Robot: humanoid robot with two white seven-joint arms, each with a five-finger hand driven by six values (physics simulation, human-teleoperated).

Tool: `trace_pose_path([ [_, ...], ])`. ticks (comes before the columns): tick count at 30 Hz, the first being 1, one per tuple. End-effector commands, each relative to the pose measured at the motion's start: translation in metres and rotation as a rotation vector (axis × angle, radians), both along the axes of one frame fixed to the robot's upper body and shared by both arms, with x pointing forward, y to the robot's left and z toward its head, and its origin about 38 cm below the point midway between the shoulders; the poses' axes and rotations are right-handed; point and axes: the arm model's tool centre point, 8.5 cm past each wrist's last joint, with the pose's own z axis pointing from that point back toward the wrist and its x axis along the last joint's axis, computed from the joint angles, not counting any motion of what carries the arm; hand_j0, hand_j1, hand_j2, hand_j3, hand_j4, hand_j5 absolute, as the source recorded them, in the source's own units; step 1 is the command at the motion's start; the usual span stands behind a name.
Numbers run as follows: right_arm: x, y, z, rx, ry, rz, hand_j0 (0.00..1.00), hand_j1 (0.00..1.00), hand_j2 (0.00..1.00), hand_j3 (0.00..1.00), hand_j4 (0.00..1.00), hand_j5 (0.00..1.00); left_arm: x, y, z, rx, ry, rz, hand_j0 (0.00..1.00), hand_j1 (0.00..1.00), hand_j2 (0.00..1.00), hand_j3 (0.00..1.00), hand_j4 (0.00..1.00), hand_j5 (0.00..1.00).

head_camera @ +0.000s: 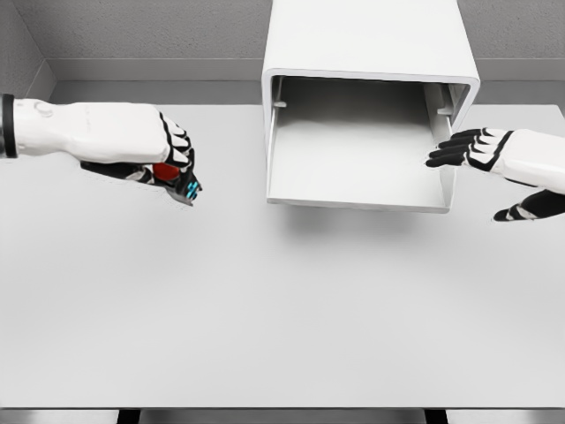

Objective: Slide open multi-storey tabletop storage cabinets and put open load switch and slide close multi-storey tabletop storage cabinets

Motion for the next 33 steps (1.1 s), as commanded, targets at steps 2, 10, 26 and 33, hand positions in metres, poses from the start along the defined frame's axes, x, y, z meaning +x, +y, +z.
trace_pose_path([
  [2, -0.008, -0.028, 0.055, 0.04, -0.121, -0.067, 1.0, 1.0, 1.0, 1.0, 1.0, 1.0, 0.005, -0.02, 0.001, -0.039, 0.007, -0.037, 0.39, 0.39, 0.39, 0.39, 0.39, 0.39],
  [10, -0.059, -0.075, -0.042, 0.035, 0.176, -0.223, 0.85, 0.85, 0.85, 0.85, 0.85, 0.85, 0.007, -0.062, 0.014, -0.079, -0.029, -0.135, 0.39, 0.39, 0.39, 0.39, 0.39, 0.39],
  [26, -0.089, -0.059, -0.125, -0.088, 0.412, -0.171, 0.71, 0.71, 0.71, 0.71, 0.71, 0.71, 0.023, -0.157, 0.044, -0.152, -0.102, -0.277, 0.39, 0.39, 0.39, 0.39, 0.39, 0.39],
  [33, -0.083, -0.046, -0.132, -0.099, 0.417, -0.128, 0.72, 0.72, 0.72, 0.72, 0.72, 0.72, 0.042, -0.184, 0.018, -0.067, -0.109, -0.251, 0.4, 0.4, 0.4, 0.4, 0.4, 0.4],
])
